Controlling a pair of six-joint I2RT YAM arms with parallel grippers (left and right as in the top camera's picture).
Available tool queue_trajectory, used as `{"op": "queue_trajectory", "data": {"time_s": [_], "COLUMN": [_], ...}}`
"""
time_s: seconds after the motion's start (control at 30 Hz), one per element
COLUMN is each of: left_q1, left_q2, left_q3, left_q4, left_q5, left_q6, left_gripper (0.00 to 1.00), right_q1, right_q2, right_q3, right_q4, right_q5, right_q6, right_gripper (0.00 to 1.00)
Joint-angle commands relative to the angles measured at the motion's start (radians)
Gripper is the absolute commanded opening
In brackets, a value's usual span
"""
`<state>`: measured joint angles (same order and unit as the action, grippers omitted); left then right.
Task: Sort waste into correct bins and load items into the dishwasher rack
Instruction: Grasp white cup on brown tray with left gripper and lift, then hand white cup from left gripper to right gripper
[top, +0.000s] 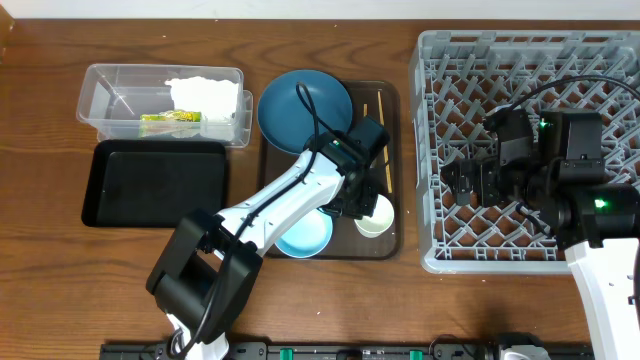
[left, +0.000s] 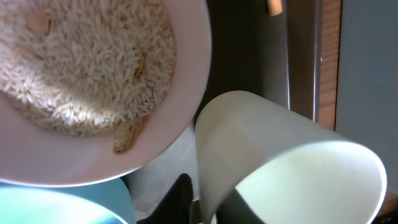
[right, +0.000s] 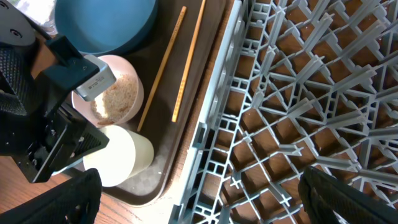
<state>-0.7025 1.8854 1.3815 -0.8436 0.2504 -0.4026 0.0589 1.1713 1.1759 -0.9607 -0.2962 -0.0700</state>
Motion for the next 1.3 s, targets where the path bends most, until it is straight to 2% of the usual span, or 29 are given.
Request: {"op": "queue_trajectory", "data": {"time_s": [0.0, 0.37, 0.6, 0.83, 1.03, 1.27], "left_q1": [-0.002, 0.018, 0.122, 0.251, 0.344, 0.431], "left_q2": [0.005, -0.065, -0.175, -0.227, -0.227, -0.227], "left_q3": [0.001, 0.006, 0.006, 0.006, 0.006, 0.006], "left_q4": [-0.003, -0.013, -0.013, -0.011, 0.019, 0.024], "left_q5": [-0.01, 0.03, 0.141, 0.323, 0.594, 0.801], "left_q6": [-0.003, -0.003, -0.003, 0.011, 0.096, 0.172], "left_gripper": [0.08, 0.06, 0.06, 0.06, 0.06, 0.06], "right_q1": [-0.006, -0.006, -0.006, -0.006, -0.005, -0.005], "right_q2": [0.0, 0.0, 0.0, 0.006, 0.043, 0.125], "right_q3": [0.019, 0.019, 0.019, 0.019, 0.019, 0.014], "right_q4": [0.0, 0.007, 0.053, 0.114, 0.146, 0.172], "right_q5": [-0.011, -0.053, -0.107, -0.231, -0.397, -0.617], "right_q6": [0.006, 0.013, 0.013, 0.013, 0.013, 0.002], "right_gripper": [0.99, 0.99, 0.99, 0.99, 0.99, 0.98]}}
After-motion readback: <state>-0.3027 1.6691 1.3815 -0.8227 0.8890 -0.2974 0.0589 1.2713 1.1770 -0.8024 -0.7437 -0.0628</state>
